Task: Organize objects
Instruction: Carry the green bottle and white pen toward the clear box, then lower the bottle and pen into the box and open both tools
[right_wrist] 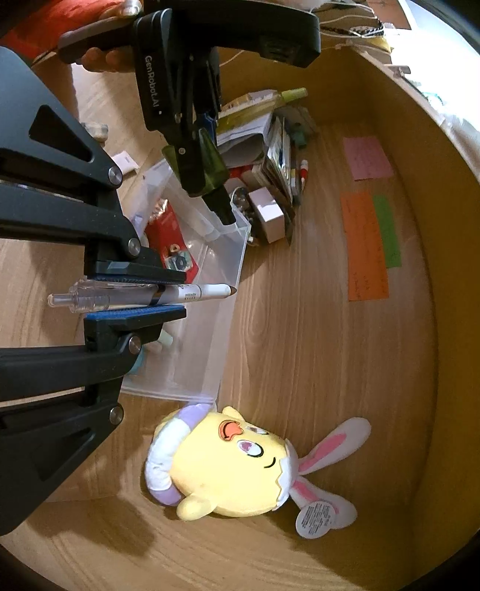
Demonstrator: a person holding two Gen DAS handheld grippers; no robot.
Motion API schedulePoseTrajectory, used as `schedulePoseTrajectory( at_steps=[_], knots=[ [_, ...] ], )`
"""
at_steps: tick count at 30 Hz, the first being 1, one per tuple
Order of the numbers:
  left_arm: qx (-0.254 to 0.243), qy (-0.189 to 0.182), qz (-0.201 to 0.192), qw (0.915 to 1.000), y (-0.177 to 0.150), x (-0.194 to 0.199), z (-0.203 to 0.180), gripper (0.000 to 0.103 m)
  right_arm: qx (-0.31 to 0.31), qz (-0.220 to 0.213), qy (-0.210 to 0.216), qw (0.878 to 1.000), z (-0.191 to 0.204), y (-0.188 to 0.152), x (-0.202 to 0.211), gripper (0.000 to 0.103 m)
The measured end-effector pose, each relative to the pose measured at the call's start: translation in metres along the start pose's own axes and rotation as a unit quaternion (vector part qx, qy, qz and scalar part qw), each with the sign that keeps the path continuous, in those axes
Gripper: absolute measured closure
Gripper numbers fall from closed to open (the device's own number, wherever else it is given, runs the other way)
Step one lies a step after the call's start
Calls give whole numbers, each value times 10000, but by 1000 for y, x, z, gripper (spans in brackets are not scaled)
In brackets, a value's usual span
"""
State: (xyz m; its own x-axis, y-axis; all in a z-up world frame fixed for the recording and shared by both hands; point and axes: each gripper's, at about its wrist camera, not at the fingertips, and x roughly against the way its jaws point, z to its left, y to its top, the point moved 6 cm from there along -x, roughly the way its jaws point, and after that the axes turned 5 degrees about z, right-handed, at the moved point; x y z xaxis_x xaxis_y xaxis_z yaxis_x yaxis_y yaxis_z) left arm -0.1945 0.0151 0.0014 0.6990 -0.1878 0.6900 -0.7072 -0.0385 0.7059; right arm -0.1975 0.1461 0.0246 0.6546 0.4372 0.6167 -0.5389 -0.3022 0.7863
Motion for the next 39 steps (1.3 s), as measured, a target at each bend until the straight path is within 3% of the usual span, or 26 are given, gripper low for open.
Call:
schedulePoseTrajectory(
  at_steps=[23,39],
  knots=[
    [93,270,551,9981,-2,-61,18,62,123,895,-197,9957,-10,-11,-95,93],
    [4,165,508,9986,-2,-58,16,62,266,1101,-421,9927,-10,-16,-104,92]
  ],
)
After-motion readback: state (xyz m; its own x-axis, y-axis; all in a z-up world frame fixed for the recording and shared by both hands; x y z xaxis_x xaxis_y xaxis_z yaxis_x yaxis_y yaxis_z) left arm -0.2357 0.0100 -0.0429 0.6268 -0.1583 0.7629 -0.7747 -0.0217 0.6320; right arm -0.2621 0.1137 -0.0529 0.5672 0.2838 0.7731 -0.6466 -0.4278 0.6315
